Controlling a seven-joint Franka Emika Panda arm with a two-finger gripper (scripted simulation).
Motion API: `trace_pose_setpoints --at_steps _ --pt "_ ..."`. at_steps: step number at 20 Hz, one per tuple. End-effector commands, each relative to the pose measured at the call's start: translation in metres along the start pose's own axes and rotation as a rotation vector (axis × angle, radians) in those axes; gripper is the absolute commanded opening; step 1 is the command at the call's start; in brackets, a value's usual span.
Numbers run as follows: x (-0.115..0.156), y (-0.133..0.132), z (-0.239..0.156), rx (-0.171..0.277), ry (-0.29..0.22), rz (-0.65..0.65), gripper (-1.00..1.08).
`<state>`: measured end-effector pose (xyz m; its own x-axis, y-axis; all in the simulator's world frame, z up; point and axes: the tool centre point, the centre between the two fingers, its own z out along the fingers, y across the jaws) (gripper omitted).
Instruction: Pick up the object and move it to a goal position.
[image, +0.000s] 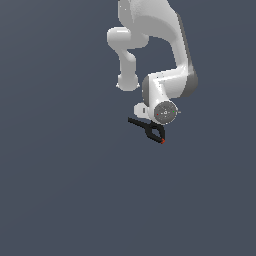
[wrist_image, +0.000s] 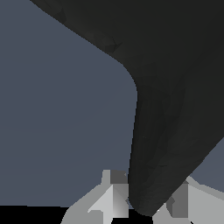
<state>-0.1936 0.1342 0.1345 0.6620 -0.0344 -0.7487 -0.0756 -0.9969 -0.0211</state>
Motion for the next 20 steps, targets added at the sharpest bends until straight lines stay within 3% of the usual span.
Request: trace_pose_setpoints --at_steps 1,10,20 --pt "-0.019 -0.002 0.000 0.000 0.002 0.000 -1.00" --pt "-0.065 -0.006 0.001 0.001 0.002 -0.001 -1.00" --pt "-0.075 -0.007 0.000 0.001 0.000 -0.001 -1.00"
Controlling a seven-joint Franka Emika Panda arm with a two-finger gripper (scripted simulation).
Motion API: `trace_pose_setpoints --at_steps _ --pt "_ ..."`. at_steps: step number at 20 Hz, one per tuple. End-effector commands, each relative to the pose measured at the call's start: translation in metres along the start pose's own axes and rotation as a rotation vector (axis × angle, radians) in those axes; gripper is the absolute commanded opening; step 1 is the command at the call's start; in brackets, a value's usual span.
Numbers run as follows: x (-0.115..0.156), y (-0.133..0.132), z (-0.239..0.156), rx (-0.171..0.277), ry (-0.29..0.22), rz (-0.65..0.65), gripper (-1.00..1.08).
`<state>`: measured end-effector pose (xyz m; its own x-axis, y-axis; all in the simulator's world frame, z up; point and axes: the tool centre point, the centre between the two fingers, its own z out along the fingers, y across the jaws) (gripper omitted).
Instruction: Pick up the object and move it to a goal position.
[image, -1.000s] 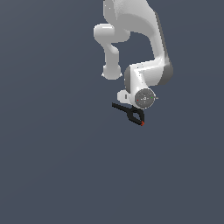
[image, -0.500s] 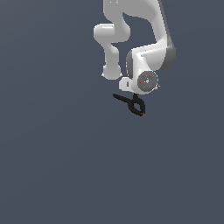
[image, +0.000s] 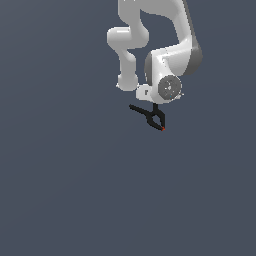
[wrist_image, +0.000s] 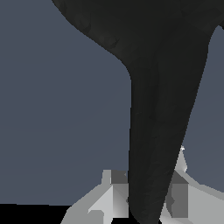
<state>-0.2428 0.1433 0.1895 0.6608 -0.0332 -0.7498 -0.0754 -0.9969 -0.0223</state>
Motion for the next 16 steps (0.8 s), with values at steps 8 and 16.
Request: trace_pose_setpoints --at_steps 8,16 --pt "-0.018 0.000 -0.024 0.000 0.002 0.000 -1.00" --pt "-0.028 -0.001 -0.038 0.000 0.002 0.000 -1.00"
